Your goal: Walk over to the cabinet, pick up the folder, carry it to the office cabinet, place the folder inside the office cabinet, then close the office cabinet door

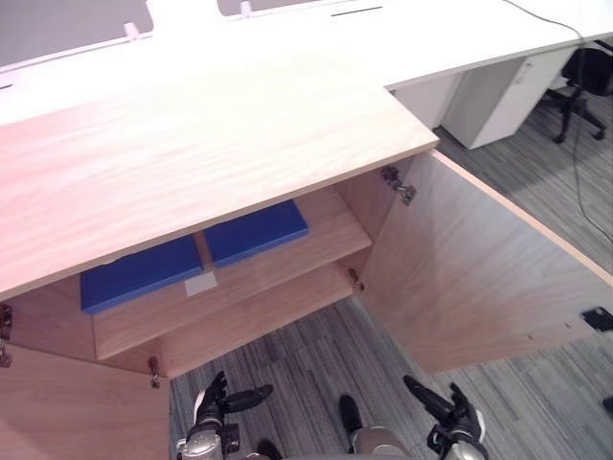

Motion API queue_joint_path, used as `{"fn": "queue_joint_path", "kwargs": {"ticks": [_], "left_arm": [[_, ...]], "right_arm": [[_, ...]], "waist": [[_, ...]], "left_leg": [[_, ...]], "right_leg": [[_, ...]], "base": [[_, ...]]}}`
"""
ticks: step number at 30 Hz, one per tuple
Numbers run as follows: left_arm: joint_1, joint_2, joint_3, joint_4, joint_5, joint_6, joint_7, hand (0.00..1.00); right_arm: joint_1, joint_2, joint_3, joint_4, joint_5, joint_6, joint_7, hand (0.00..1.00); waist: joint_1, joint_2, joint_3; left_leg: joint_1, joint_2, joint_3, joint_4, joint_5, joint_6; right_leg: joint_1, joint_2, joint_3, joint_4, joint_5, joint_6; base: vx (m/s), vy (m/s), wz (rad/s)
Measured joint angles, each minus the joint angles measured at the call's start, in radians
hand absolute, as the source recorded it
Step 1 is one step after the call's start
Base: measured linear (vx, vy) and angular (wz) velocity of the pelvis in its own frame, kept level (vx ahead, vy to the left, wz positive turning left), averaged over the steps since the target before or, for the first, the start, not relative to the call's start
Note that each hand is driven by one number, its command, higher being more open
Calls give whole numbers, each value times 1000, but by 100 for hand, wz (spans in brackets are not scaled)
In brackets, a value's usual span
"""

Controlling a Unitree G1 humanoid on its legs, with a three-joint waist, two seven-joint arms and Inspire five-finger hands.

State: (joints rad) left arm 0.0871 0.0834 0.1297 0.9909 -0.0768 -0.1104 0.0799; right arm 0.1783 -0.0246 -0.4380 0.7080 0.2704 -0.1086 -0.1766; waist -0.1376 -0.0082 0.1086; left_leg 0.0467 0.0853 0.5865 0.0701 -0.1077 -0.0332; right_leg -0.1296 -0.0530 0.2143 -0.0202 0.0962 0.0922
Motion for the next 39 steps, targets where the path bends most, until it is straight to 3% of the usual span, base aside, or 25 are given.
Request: {"fn": "queue_joint_path", "kwargs": {"ticks": [4, 12, 19, 24, 29, 33, 35, 39], "left_arm": [[47, 8, -1, 0, 39, 0, -18, 100], [60, 42, -44, 1, 43, -10, -48, 100], [54, 48, -51, -3, 43, -32, -59, 100], [54, 48, -50, -3, 43, -34, -59, 100], [47, 27, -37, -1, 79, -38, -56, 100], [45, -15, 1, 2, 109, -37, -47, 100], [37, -27, 1, 5, 119, -37, -35, 100], [11, -31, 0, 37, 120, -33, -34, 100]], "right_arm": [[25, -49, -32, -167, 1, -1, 4, 100], [-147, -272, 26, -170, -40, -2, 43, 100], [-369, -412, 131, -101, -55, -26, 52, 100], [-375, -429, 175, -103, -53, -32, 45, 100], [-208, -387, 207, -328, -36, -32, 45, 100], [17, -197, 246, -636, -37, -35, 47, 100], [157, -106, 340, -758, -37, -61, 49, 100], [370, -71, 524, -875, -26, -96, 74, 100]], "waist": [[-18, -3, -2], [-22, 7, 6], [-16, 54, 35], [-18, 71, 47], [-21, 71, 52], [-49, 67, 56], [-60, 51, 66], [-67, 22, 78]], "left_leg": [[18, -6, 64, 5, -22, -12], [1, -17, 116, 52, -61, 1], [-40, -14, 105, 99, -94, 23], [-40, -3, 104, 113, -110, 15], [-45, 5, 108, 116, -111, 13], [-44, 17, 112, 123, -111, 12], [-35, 31, 122, 132, -114, 8], [-25, 56, 127, 166, -130, -6]], "right_leg": [[-22, 10, 77, -3, 12, -5], [-55, 9, 161, -24, 37, -3], [-85, 6, 182, -31, 59, 15], [-86, 17, 188, -31, 59, 15], [-95, 27, 197, -31, 62, 15], [-95, 39, 207, -33, 68, 11], [-90, 44, 222, -33, 75, 9], [-70, 57, 227, -33, 80, 3]], "base": [[-81, -18, -53], [-36, -20, -33], [34, 8, -12], [34, -7, -10], [13, -27, -7], [13, -35, -10], [-13, -61, -19], [-41, -51, -8]]}}
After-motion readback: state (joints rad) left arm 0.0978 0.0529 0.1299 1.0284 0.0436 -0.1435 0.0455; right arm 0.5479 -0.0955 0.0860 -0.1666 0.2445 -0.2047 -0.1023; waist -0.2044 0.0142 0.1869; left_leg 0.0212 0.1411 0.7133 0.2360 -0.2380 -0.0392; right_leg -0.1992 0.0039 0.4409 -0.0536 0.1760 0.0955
